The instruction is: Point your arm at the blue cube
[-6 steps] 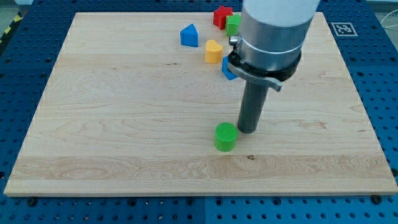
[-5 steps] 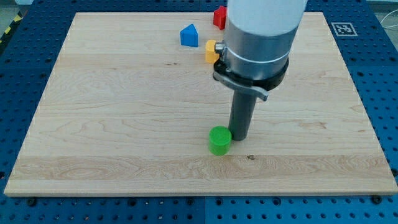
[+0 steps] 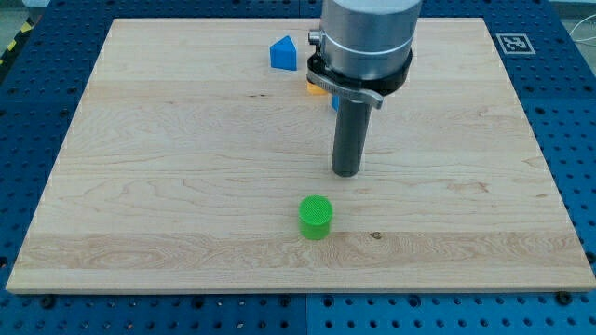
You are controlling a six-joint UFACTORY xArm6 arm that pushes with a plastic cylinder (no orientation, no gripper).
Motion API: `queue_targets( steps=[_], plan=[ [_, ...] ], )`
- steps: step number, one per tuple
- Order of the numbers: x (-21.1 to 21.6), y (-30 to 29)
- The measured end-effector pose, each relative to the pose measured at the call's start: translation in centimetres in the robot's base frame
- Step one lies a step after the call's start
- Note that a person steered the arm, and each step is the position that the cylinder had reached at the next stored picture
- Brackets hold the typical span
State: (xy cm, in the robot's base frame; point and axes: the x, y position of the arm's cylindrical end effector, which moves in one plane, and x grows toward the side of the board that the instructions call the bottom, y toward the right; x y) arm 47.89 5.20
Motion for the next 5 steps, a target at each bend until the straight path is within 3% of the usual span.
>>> queue_targets(
  steps=[3,5],
  plan=[
    [-4.7,0.4],
    [-7.2,-3.3]
  ],
)
